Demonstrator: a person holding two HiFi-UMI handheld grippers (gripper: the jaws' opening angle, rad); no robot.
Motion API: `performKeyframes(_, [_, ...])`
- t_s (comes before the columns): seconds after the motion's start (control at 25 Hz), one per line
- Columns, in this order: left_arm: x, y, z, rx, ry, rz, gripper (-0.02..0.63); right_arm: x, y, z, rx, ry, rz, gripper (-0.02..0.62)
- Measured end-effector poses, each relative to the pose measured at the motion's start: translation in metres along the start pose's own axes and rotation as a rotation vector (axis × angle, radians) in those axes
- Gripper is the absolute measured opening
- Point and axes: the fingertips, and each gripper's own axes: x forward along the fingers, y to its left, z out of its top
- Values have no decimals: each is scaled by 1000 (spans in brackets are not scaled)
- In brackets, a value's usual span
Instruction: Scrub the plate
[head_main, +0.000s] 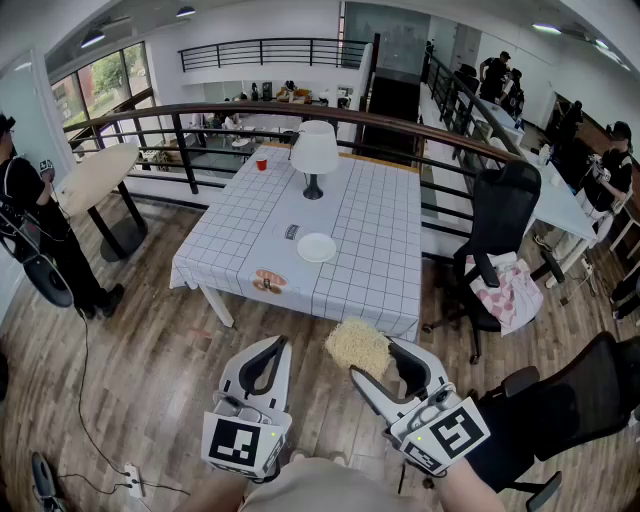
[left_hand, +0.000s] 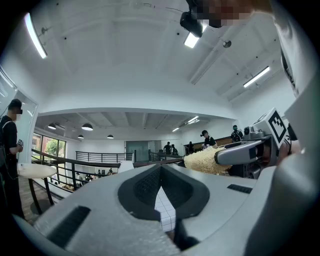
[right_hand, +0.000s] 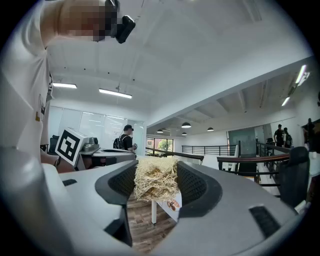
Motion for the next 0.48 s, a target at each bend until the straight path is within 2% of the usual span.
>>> performKeyframes(0.36, [2, -9, -2, 34, 9, -2, 14, -5, -8, -2, 24, -10, -18, 244])
performKeyframes(0.48, [0, -14, -1, 21, 26, -5, 12, -8, -7, -2, 20, -9, -15, 245])
